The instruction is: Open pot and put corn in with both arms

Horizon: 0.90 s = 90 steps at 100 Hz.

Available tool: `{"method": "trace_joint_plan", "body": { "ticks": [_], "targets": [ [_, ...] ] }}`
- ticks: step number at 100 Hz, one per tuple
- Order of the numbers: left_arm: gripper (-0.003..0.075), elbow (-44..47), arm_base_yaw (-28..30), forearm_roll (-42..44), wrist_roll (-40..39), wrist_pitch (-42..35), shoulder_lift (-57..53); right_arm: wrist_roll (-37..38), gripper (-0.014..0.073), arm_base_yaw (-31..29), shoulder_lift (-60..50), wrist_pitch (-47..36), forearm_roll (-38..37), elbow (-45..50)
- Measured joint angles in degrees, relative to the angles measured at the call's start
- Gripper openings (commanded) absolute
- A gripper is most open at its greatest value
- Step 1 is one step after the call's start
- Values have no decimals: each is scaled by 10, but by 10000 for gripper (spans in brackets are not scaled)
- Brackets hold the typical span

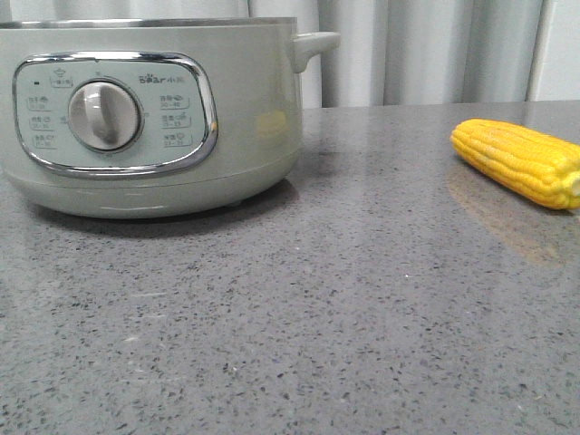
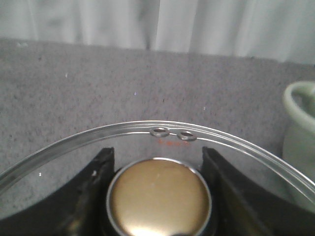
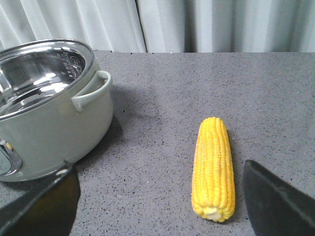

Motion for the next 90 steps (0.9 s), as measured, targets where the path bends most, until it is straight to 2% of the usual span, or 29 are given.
{"method": "trace_joint_plan", "body": {
  "ticks": [23,51,58,75,83,90],
  "targets": [
    [-8,73,0,-9,-15,-94,11,0,587,0,0,0,0,0],
    [6,89,0,-15,-31,-130,89,0,587,0,0,0,0,0],
    [66,88,0,-15,-32,-141,101,0,587,0,0,0,0,0],
    [340,86,0,-15,-33,-145,112,0,587,0,0,0,0,0],
    [406,86,0,-14,-33,-138,113,0,587,0,1,0,0,0],
    [433,86,0,-14,-33,-136,114,0,587,0,7,0,0,0]
  ]
}}
